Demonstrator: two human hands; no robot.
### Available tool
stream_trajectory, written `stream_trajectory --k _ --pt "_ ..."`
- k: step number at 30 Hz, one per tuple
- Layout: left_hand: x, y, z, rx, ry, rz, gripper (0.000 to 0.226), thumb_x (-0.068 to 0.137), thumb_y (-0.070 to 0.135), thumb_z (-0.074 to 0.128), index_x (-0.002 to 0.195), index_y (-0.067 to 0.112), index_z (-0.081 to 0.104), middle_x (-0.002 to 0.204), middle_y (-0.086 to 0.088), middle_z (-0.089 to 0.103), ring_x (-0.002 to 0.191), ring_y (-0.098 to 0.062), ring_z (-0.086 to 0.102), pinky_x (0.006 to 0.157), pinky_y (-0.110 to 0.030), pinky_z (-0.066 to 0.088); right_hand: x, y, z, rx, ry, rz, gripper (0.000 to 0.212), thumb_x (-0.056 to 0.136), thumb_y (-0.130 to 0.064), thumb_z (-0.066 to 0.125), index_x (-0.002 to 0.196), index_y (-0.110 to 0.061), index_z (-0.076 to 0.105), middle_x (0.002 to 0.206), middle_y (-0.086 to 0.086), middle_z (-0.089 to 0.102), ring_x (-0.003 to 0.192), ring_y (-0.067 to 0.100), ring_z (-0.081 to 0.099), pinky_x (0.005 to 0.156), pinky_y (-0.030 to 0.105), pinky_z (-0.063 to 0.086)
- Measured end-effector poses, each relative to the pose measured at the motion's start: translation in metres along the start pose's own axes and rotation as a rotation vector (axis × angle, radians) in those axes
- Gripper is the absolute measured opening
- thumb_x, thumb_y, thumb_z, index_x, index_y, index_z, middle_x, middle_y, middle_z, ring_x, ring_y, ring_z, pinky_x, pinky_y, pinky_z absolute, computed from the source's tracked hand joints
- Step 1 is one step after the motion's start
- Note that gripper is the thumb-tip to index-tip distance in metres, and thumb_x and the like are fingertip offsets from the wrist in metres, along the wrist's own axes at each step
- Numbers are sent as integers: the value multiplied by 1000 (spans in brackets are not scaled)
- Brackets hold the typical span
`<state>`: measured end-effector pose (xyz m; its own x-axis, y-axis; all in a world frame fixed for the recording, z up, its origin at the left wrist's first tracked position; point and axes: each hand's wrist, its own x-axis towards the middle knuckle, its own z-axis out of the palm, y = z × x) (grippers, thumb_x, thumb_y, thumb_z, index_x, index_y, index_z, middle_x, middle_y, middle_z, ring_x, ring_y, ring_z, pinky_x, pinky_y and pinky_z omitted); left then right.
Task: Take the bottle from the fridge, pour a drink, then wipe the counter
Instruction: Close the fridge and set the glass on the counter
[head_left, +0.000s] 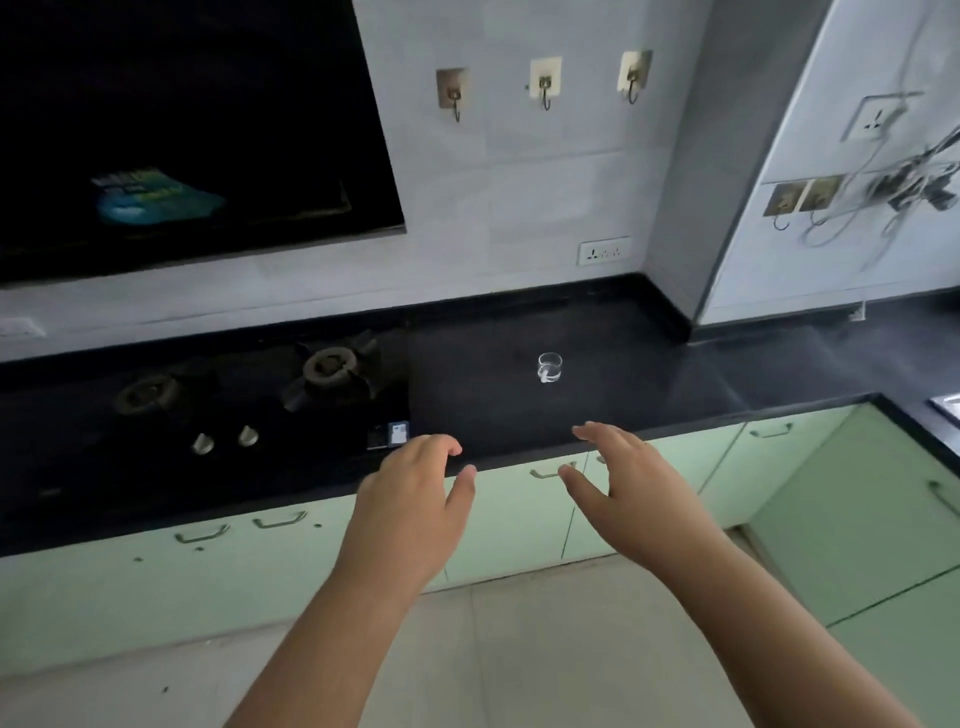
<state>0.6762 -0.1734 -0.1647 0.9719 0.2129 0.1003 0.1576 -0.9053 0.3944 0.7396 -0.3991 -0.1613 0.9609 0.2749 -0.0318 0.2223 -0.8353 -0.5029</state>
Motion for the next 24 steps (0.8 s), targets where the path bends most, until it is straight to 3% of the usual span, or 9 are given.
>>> stream_trajectory --k 7,16,19,24 --pt "108 14 58 4 -91 100 44 104 45 51 144 26 52 148 10 54 138 -14 49 109 -40 43 75 46 10 6 -19 113 57 103 -51 51 155 -31 40 159 -14 43 146 12 40 116 33 38" --pt "252 33 121 66 -234 199 46 105 44 48 146 23 51 148 4 57 134 -20 54 104 -44 46 173 88 9 -1 -24 290 58 102 -51 55 154 -30 41 158 -7 47 140 18 50 112 37 45" --pt "288 39 142 96 -276 195 47 105 44 48 147 22 50 149 2 56 132 -21 56 104 -45 48 204 107 9 19 -51 317 58 102 -51 55 155 -30 40 159 -7 45 135 17 54 111 38 48" --pt "342 57 187 129 -313 149 50 105 43 48 150 21 46 150 1 54 131 -22 57 99 -42 49 272 155 2 14 -94 287 59 102 -48 55 156 -28 39 159 -5 45 143 20 45 114 40 44"
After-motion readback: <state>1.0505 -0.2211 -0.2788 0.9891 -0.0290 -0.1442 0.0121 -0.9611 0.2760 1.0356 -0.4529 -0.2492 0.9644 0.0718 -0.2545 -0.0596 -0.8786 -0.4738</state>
